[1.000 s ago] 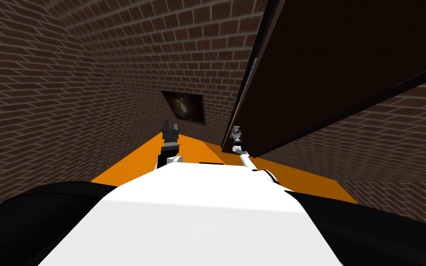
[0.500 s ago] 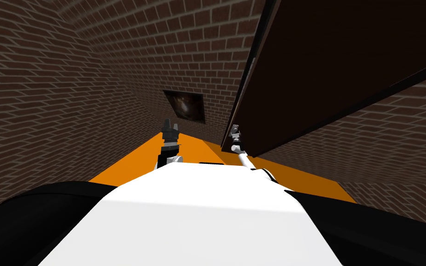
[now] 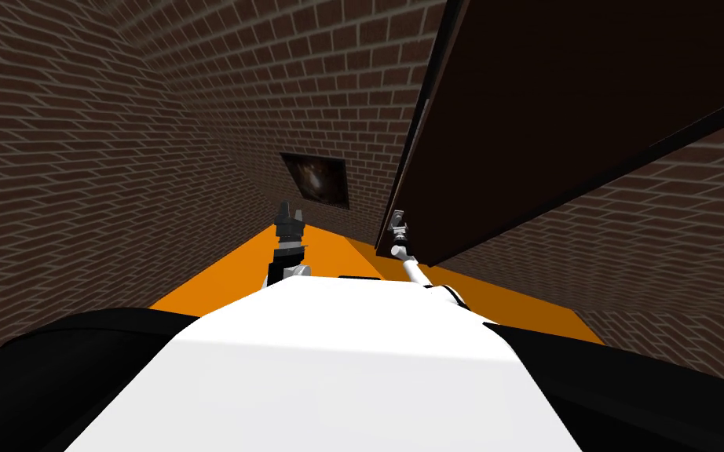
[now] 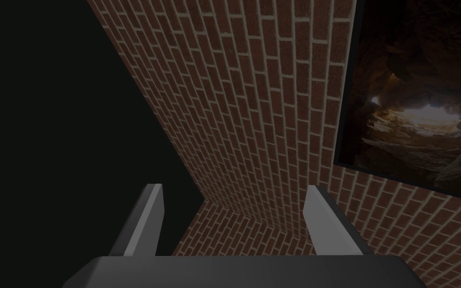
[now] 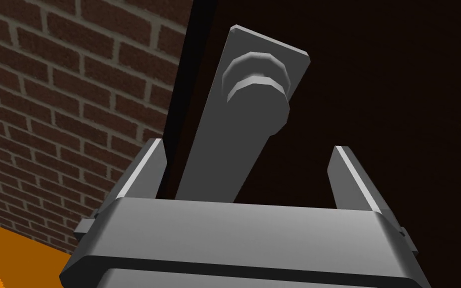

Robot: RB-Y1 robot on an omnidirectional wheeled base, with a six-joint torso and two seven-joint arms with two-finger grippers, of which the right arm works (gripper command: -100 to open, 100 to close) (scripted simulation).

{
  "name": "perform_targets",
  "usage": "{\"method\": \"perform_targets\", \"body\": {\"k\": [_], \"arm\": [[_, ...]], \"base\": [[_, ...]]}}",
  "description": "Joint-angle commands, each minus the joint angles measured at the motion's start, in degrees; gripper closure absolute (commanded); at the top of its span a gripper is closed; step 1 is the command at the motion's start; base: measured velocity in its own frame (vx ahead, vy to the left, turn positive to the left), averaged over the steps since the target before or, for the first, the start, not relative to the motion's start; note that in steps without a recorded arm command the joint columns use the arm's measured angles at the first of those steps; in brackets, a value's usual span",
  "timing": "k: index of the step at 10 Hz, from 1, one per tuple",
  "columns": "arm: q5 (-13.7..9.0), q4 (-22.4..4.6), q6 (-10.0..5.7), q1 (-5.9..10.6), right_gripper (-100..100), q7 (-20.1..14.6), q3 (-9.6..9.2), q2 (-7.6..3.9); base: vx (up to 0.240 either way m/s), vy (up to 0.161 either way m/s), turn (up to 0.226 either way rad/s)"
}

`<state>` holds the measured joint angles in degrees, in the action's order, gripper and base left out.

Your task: Pull the door open

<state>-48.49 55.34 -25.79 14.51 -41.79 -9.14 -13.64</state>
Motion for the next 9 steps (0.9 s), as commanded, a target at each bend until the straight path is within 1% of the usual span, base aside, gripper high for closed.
{"method": "perform_targets", "body": {"k": [1,2,4,6,8,9], "arm": [[-1.6,-0.6,-0.5,0.6,-100,-2.9,-0.5,0.45],[-1.6,-0.6,-0.5,0.6,-100,-3.5,-0.5,0.45],[-3.5,-0.8,-0.91,1.09,-100,-7.2,-0.96,0.99],[-5.0,-1.1,-1.24,1.48,-100,-10.1,-1.34,1.41],[-6.0,-1.2,-1.47,1.74,-100,-12.0,-1.59,1.7],[-5.6,-1.2,-1.41,1.66,-100,-11.3,-1.53,1.62]], "base": [[-0.103,-0.047,0.048],[-0.07,-0.029,0.019],[-0.06,-0.028,0.029],[-0.097,-0.049,0.033],[-0.078,-0.033,0.02],[-0.029,-0.012,0.004]]}}
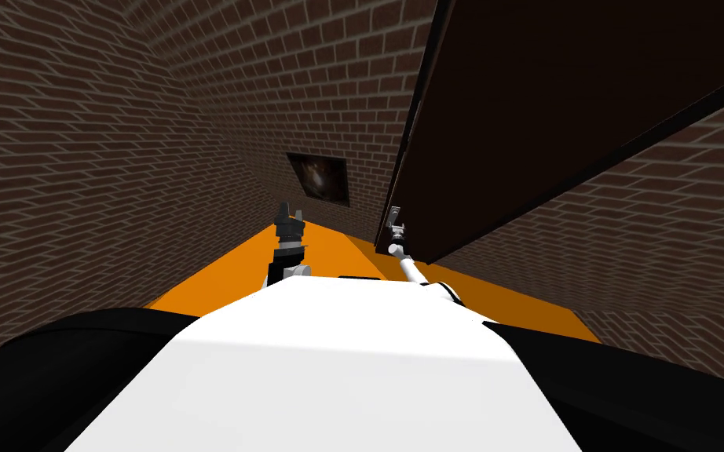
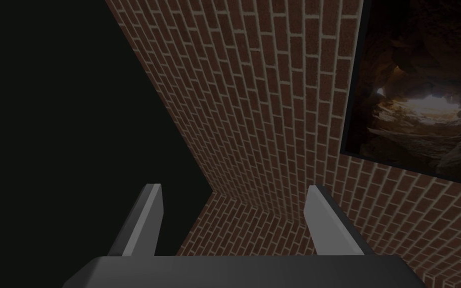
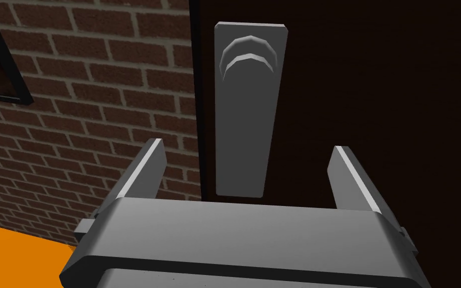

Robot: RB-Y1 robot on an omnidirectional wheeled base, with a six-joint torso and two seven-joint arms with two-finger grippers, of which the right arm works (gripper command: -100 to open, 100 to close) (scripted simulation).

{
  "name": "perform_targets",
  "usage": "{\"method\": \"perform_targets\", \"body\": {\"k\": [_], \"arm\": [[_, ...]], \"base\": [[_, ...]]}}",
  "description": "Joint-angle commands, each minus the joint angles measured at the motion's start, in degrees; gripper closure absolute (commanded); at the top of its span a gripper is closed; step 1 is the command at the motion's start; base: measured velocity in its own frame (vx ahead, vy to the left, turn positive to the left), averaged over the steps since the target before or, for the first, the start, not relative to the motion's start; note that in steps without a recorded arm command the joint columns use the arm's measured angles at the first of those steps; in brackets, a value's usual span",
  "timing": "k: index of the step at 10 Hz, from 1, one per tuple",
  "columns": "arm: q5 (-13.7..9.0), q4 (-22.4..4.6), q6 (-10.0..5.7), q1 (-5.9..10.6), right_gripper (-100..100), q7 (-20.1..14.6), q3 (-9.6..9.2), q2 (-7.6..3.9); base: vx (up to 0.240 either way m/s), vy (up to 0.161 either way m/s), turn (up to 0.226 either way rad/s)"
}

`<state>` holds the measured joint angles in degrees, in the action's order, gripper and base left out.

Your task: Pull the door open

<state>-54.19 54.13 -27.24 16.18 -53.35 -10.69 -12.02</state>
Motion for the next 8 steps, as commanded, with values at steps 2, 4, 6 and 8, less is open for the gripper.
{"method": "perform_targets", "body": {"k": [2,4,6,8], "arm": [[-0.4,-0.3,-0.34,-0.89,-100,-2.4,0.4,-2.7],[-0.7,-0.5,-0.65,-1.69,-100,-4.5,0.77,-5.14],[-1.1,-0.8,-0.96,-2.52,-100,-6.7,1.14,-7.65],[-1.4,-1.0,-1.23,-3.2,-100,-8.5,1.45,-9.74]], "base": [[0.119,0.03,0.159],[0.18,0.041,0.119],[0.134,0.024,0.132],[0.125,0.006,0.114]]}}
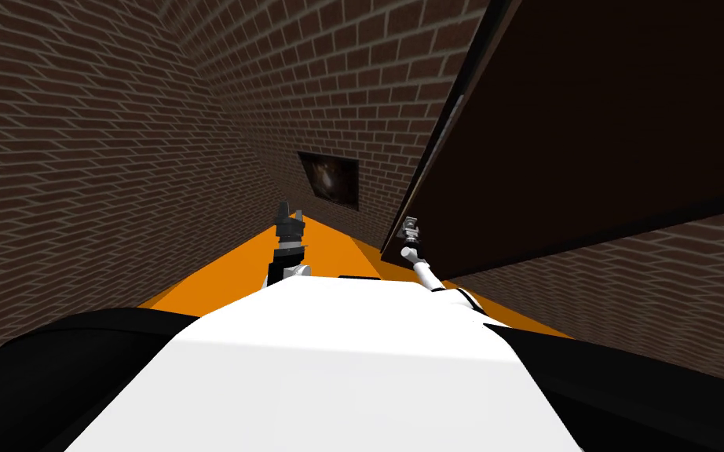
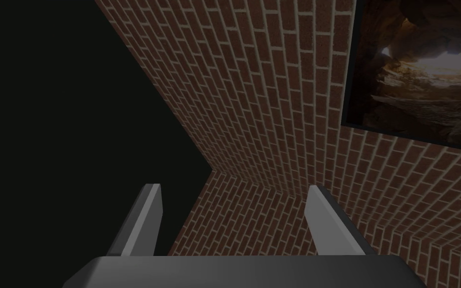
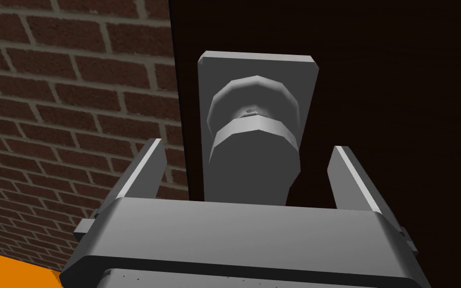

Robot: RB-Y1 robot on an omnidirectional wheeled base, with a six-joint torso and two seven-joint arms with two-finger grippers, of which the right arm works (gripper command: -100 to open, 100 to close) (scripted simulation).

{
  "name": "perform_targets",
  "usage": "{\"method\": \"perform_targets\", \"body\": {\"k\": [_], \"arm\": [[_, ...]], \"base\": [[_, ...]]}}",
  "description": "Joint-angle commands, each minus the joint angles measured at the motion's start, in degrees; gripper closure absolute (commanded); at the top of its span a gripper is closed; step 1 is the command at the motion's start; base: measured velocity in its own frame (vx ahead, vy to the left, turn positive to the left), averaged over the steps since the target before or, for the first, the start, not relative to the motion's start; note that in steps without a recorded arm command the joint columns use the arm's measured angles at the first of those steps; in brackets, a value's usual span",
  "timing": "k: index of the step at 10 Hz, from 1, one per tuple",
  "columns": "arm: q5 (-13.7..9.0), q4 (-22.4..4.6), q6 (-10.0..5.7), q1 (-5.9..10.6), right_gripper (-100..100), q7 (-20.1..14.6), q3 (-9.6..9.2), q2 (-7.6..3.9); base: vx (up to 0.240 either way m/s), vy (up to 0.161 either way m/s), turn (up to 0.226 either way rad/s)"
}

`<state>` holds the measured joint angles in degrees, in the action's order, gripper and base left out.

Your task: Pull the door open

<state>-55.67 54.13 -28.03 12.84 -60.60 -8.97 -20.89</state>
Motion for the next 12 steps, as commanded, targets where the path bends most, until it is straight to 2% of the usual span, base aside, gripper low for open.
{"method": "perform_targets", "body": {"k": [1,2,3,4,9,10,12], "arm": [[0.0,-1.0,-0.5,-0.03,-100,-1.7,-0.19,-1.38],[-0.1,-1.1,-0.6,-0.28,-100,-2.3,-0.08,-2.13],[-0.1,-0.6,-0.4,-0.37,-100,-1.7,-0.05,-1.68],[-0.1,-0.6,-0.4,-0.37,100,-1.7,-0.05,-1.68],[-0.1,-0.6,-0.4,-0.37,100,-1.7,-0.05,-1.68],[-0.1,-0.1,-0.29,-0.77,100,-2.7,-1.06,-2.46],[-0.1,0.4,-0.25,-1.05,100,-3.6,-1.86,-3.01]], "base": [[0.137,0.003,0.093],[0.117,0.012,0.074],[0.046,0.001,0.013],[-0.006,-0.003,-0.029],[-0.008,-0.002,0.003],[-0.126,-0.026,0.104],[-0.195,-0.068,0.121]]}}
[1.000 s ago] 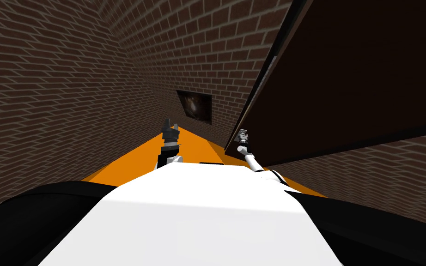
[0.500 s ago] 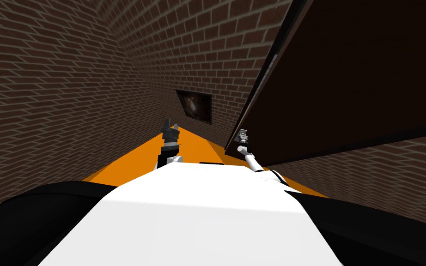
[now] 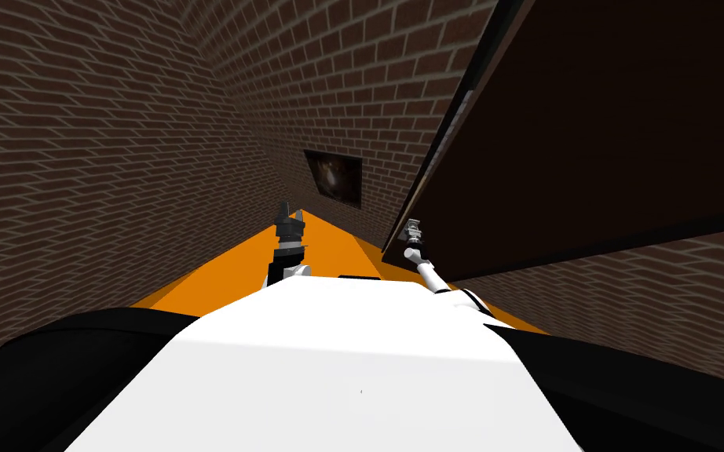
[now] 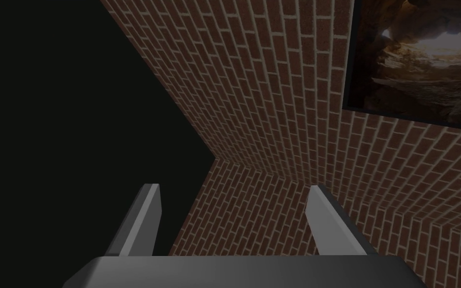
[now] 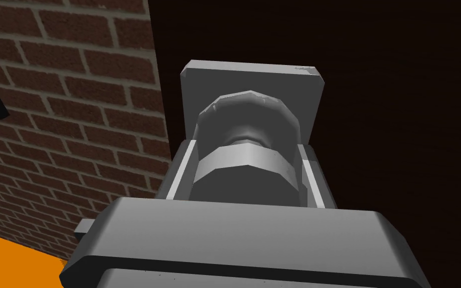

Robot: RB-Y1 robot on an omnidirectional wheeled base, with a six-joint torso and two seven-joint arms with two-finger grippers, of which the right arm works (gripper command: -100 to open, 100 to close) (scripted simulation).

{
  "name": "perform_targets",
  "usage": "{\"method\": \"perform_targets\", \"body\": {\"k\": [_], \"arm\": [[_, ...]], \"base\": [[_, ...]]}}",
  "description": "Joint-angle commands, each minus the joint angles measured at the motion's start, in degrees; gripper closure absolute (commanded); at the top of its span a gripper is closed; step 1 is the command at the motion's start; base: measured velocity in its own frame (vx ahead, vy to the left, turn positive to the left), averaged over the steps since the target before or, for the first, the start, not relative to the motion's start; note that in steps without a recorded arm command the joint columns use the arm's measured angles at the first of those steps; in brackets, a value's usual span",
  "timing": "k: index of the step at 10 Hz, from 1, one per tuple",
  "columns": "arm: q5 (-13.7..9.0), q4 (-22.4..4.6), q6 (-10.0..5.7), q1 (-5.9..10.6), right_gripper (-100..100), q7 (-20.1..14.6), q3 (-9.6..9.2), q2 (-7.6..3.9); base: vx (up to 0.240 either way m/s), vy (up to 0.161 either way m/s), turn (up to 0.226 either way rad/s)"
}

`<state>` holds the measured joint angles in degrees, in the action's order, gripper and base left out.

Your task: Pull the door open

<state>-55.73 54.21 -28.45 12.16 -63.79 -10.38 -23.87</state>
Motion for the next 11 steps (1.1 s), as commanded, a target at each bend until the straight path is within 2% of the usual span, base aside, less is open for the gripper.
{"method": "perform_targets", "body": {"k": [1,7,8,9,11], "arm": [[0.0,0.7,0.21,-0.59,100,-1.0,-1.06,-0.45],[0.0,3.3,0.42,-2.03,100,-5.4,-5.17,-3.28],[0.1,2.6,0.32,-1.7,100,-5.0,-4.87,-2.99],[0.2,3.6,0.2,-2.31,100,-6.2,-6.47,-3.87],[0.3,4.3,0.04,-2.68,100,-7.0,-7.46,-4.62]], "base": [[-0.201,-0.047,0.104],[-0.232,-0.076,0.131],[-0.1,-0.041,0.046],[-0.169,-0.032,0.099],[-0.221,-0.058,0.089]]}}
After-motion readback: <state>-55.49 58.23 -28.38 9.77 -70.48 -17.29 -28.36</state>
